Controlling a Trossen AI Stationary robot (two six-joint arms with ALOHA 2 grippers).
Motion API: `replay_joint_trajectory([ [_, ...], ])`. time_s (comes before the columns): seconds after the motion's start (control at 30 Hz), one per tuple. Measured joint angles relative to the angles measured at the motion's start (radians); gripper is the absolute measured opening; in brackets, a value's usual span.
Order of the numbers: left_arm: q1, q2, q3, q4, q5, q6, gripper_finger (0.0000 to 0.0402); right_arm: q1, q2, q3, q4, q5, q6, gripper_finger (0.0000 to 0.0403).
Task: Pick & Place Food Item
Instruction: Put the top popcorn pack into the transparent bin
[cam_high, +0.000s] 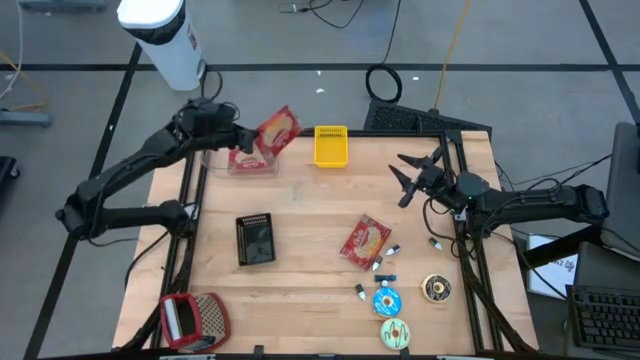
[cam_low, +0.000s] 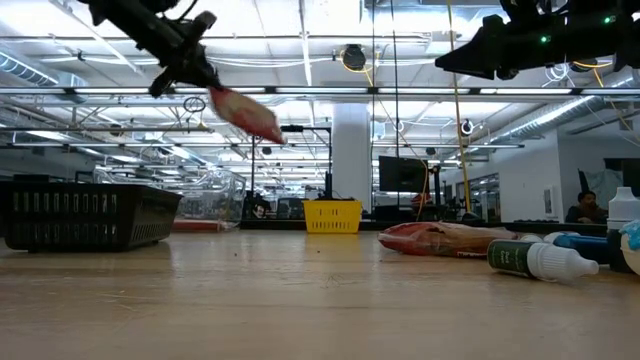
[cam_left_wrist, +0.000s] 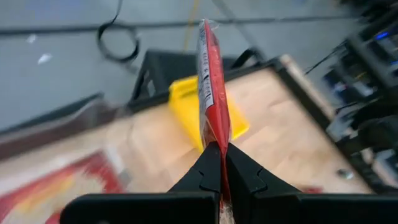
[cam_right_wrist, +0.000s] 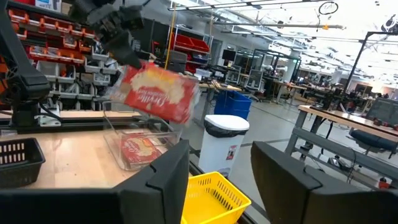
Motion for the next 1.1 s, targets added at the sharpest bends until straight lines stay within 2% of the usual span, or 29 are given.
replay_joint_trajectory([
  [0.13, 0.034, 0.001, 0.000, -0.122, -0.018, 0.022, 0.0002, 0.000, 0.000, 0.000, 0.000, 0.000, -0.001, 0.0160],
  [0.27, 0.044, 0.001, 0.000, -0.185, -0.125, 0.025, 0.0003, 0.000, 0.000, 0.000, 0.000, 0.000, -0.002, 0.0160],
  [0.5, 0.044, -0.039, 0.000, -0.208, -0.217, 0.035, 0.0002, 0.000, 0.000, 0.000, -0.004, 0.000, -0.002, 0.0160],
  [0.7, 0.044, -0.035, 0.000, -0.353, -0.347, 0.011, 0.0002, -0.026, 0.000, 0.000, -0.017, 0.000, 0.000, 0.0160],
  [0.8, 0.042, -0.012, 0.000, -0.398, -0.345, -0.009, 0.0004, -0.042, 0.001, 0.000, -0.026, -0.001, 0.021, 0.0160],
  [1.1, 0.034, 0.046, 0.000, -0.373, -0.229, 0.005, 0.0006, -0.066, 0.001, 0.000, -0.038, -0.005, 0.053, 0.0160],
])
